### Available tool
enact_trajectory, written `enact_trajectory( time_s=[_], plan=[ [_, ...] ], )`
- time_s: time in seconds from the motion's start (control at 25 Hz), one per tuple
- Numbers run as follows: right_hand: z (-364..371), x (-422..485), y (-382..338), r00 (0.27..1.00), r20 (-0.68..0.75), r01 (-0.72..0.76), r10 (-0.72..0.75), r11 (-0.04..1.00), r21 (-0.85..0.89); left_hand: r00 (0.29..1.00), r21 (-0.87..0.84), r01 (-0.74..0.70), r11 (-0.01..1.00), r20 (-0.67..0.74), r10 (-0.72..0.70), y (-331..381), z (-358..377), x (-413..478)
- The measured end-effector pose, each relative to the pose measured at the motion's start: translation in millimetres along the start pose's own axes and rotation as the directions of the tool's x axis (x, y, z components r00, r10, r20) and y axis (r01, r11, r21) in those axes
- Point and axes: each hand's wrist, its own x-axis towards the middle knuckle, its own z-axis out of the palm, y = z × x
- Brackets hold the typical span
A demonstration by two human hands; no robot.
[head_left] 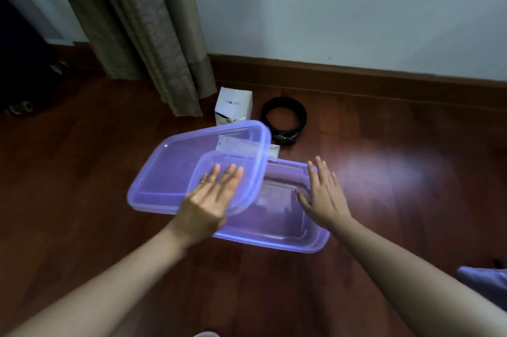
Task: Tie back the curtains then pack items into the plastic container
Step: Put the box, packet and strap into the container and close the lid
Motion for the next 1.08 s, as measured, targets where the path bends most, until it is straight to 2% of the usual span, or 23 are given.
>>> enact_trajectory(
  time_s=[0.16, 0.28, 0.4, 0.52, 0.6, 0.72, 1.08],
  plan=[
    [3, 17, 1, 0.994, 0.096, 0.066, -0.053, 0.989, -0.136, 0.997, 0.023, 0.075, 0.997, 0.012, -0.075, -85, -1, -56],
    [7, 20, 5, 0.994, 0.093, 0.073, -0.062, 0.99, -0.117, 0.969, -0.068, 0.12, 0.99, 0.226, -0.102, -133, 5, -88],
    [12, 21, 8, 0.994, 0.077, 0.091, -0.081, 0.987, -0.135, 0.879, -0.091, 0.234, 0.968, 0.446, -0.17, -157, 21, -102],
    [14, 22, 11, 0.994, 0.069, 0.099, -0.089, 0.984, -0.149, 0.729, -0.112, 0.402, 0.909, 0.64, -0.243, -158, 30, -100],
    [14, 22, 12, 0.995, 0.056, 0.096, -0.088, 0.982, -0.161, 0.657, -0.113, 0.401, 0.909, 0.727, -0.2, -158, 41, -107],
    [15, 20, 10, 0.995, 0.054, 0.096, -0.087, 0.978, -0.184, 0.623, -0.135, 0.379, 0.916, 0.769, -0.144, -152, 53, -122],
    [18, 20, 12, 0.994, 0.036, 0.111, -0.105, 0.963, -0.244, 0.571, -0.134, 0.467, 0.874, 0.801, -0.182, -141, 51, -130]
  ],
)
